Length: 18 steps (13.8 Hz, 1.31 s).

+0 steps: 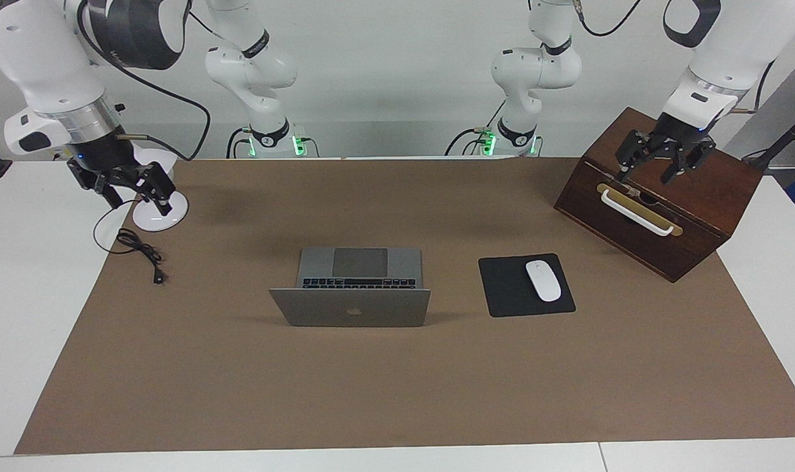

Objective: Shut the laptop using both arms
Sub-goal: 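Move the right gripper toward the laptop screen while the left gripper advances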

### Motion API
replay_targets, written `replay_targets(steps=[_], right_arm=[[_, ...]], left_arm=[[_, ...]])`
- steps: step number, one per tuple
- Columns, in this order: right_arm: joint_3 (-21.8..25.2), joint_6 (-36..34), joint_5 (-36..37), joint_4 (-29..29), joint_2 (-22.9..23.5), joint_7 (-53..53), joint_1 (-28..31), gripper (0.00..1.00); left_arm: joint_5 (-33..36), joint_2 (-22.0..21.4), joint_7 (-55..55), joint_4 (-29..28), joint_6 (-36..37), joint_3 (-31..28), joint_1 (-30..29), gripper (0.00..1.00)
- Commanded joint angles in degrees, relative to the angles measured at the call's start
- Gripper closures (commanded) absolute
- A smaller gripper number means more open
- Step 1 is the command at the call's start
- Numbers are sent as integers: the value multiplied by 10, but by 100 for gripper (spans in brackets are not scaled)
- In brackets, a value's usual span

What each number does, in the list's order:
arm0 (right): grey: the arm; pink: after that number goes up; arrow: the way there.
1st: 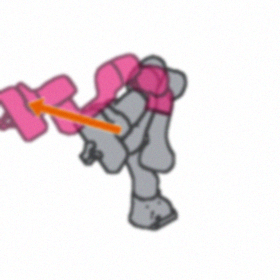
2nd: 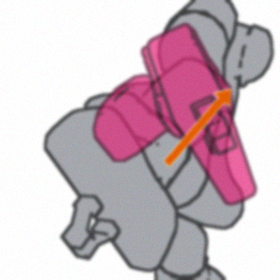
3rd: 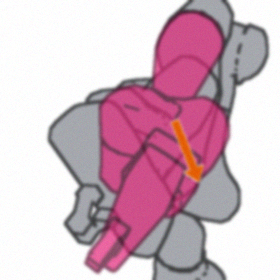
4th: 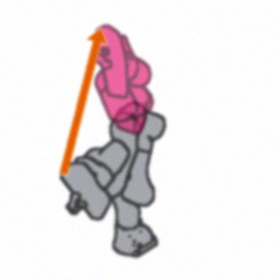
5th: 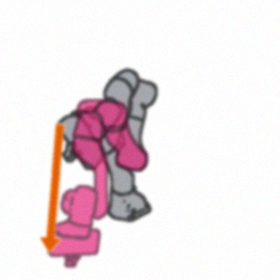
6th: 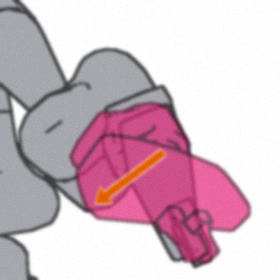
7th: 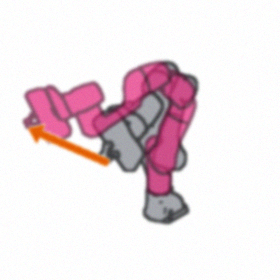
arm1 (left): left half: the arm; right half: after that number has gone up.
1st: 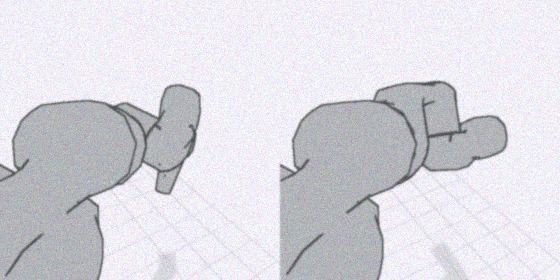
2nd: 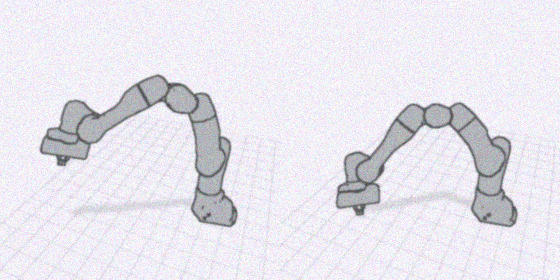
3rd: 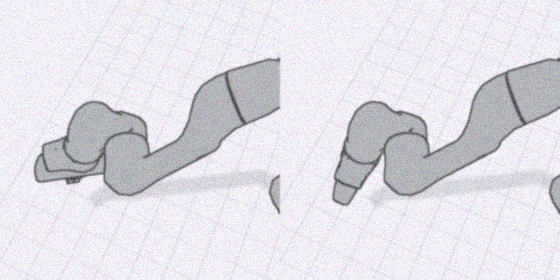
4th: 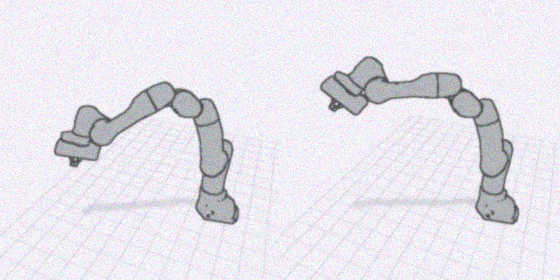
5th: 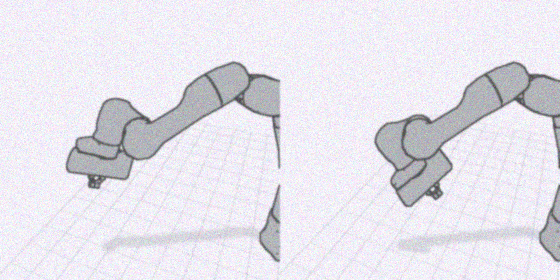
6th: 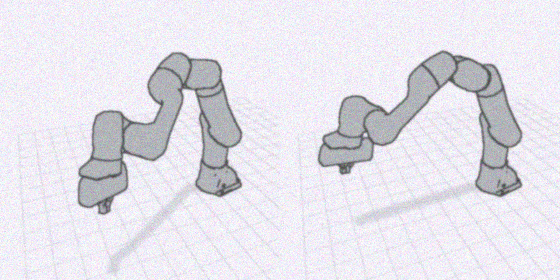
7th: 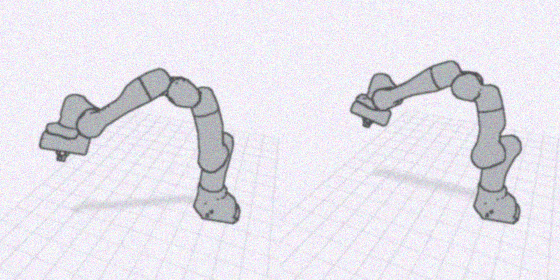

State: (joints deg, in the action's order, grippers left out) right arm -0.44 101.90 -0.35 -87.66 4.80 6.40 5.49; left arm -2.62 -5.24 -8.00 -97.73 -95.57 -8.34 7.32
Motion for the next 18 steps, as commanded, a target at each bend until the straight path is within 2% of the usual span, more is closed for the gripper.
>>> replay_targets(steps=[1,6,9,11,15,18], right_arm=[[-4,57,-11,30,28,-8,-7,0],[-4,124,-4,32,57,53,-63,0],[-4,180,-2,37,93,62,-75,0],[-4,196,1,68,128,63,-77,0],[-4,243,7,126,201,63,-83,0],[-4,276,8,127,221,83,-114,0]], left_arm=[[8,-18,8,-15,13,-4,-8,100],[8,-18,8,-13,2,-2,-9,100],[7,-18,13,-18,-19,0,-1,100],[7,-19,16,-32,-44,1,13,100],[7,-50,18,-103,-115,2,44,100],[4,-87,65,-191,-211,3,82,100]])
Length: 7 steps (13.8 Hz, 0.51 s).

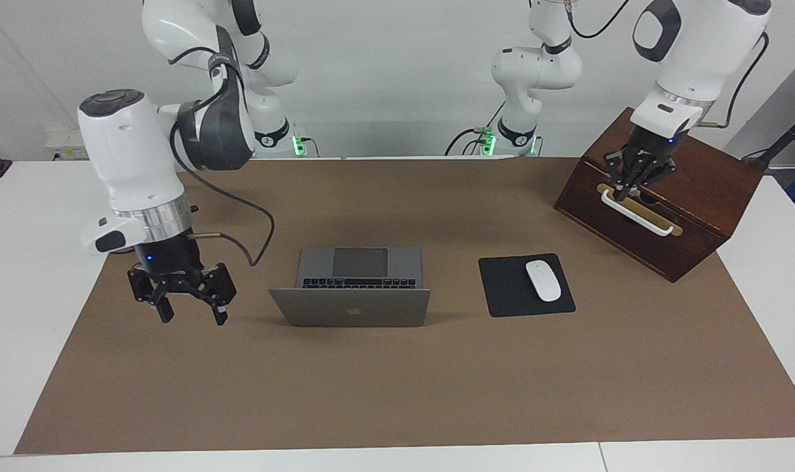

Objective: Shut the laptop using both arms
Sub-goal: 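Move the right gripper toward the laptop screen while the left gripper advances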

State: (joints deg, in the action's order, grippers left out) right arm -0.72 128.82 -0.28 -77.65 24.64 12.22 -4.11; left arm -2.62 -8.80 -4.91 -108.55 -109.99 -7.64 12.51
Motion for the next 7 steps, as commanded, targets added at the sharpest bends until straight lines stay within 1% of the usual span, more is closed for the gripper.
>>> replay_targets(steps=[1,3,5,7], right_arm=[[-2,8,7,29,25,31,-22,0],[-2,13,8,28,30,31,-27,0],[-2,13,8,27,30,32,-37,3],[-2,14,6,27,30,32,-42,12]], left_arm=[[4,-63,58,-110,-99,-5,44,100],[4,-75,72,-141,-130,-5,70,100],[4,-90,73,-180,-172,-5,94,100],[4,-111,76,-238,-237,-4,122,100]])
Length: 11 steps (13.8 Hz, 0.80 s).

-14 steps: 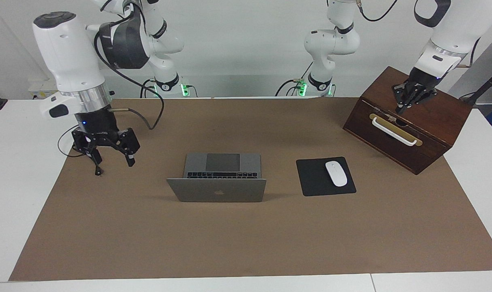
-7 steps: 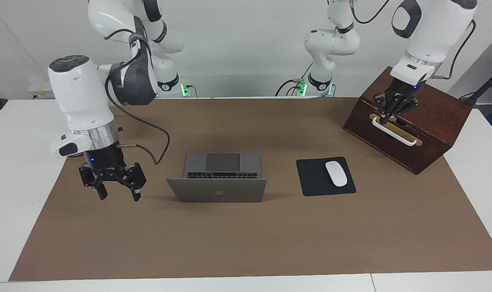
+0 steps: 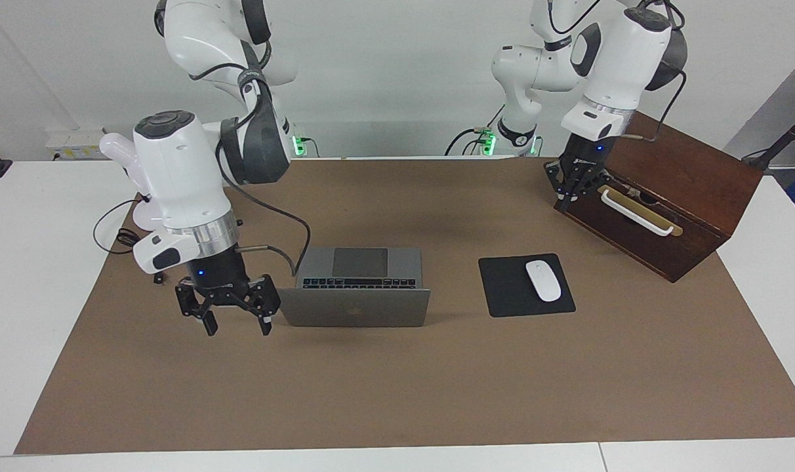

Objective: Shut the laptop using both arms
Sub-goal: 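Hook the right gripper over the screen top while the left gripper reaches the base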

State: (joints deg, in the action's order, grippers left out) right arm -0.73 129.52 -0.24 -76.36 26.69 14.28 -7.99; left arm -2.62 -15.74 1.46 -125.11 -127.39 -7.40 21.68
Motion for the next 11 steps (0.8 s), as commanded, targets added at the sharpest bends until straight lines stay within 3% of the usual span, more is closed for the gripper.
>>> replay_targets(steps=[1,2,5,7,8,11], right_arm=[[-2,13,7,13,11,13,-4,16],[-2,14,8,13,14,19,-8,25],[-2,53,8,15,35,21,-18,72],[-2,78,7,15,48,24,-27,78],[-1,87,8,14,52,28,-40,89],[-1,100,18,15,61,29,-40,92]], left_arm=[[4,-45,20,-93,-90,-7,47,100],[4,-45,31,-107,-115,-6,65,100],[4,-40,59,-152,-198,-6,116,100],[4,-31,70,-181,-258,-6,141,100],[4,-22,74,-195,-291,-6,150,100],[4,39,95,-204,-384,-6,187,100]])
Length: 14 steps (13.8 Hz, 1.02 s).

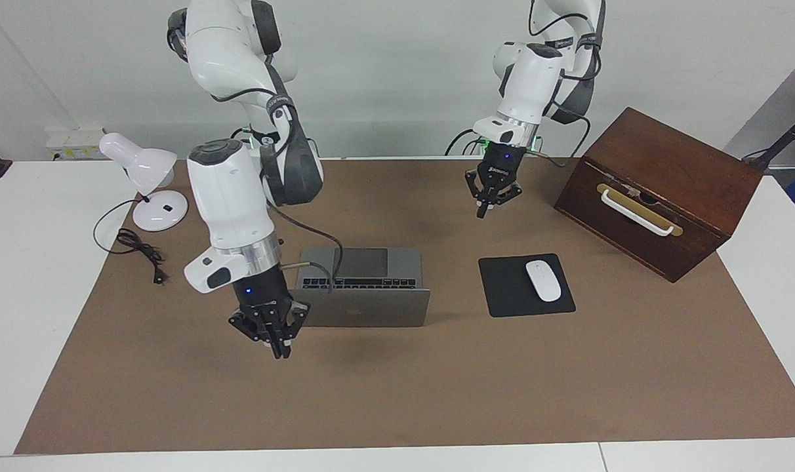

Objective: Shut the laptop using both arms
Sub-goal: 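Hook the right gripper over the screen top while the left gripper reaches the base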

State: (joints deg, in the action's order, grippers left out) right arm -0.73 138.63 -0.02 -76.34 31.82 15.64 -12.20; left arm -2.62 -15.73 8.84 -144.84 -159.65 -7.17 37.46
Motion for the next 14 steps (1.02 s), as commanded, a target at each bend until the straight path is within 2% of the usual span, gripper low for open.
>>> replay_targets(steps=[1,4,7,9,14], right_arm=[[-1,9,33,15,10,18,-1,97],[1,3,48,15,8,49,-26,100],[1,-20,85,15,3,51,-34,100],[3,-33,92,14,2,55,-48,100],[-1,-99,94,15,-8,92,-72,100]], left_arm=[[4,63,27,-7,-98,-8,44,100],[4,122,29,-6,-182,-9,66,100],[4,155,29,4,-218,-9,82,100],[3,200,29,11,-290,-9,98,100],[-1,271,28,32,-348,-9,125,100]])
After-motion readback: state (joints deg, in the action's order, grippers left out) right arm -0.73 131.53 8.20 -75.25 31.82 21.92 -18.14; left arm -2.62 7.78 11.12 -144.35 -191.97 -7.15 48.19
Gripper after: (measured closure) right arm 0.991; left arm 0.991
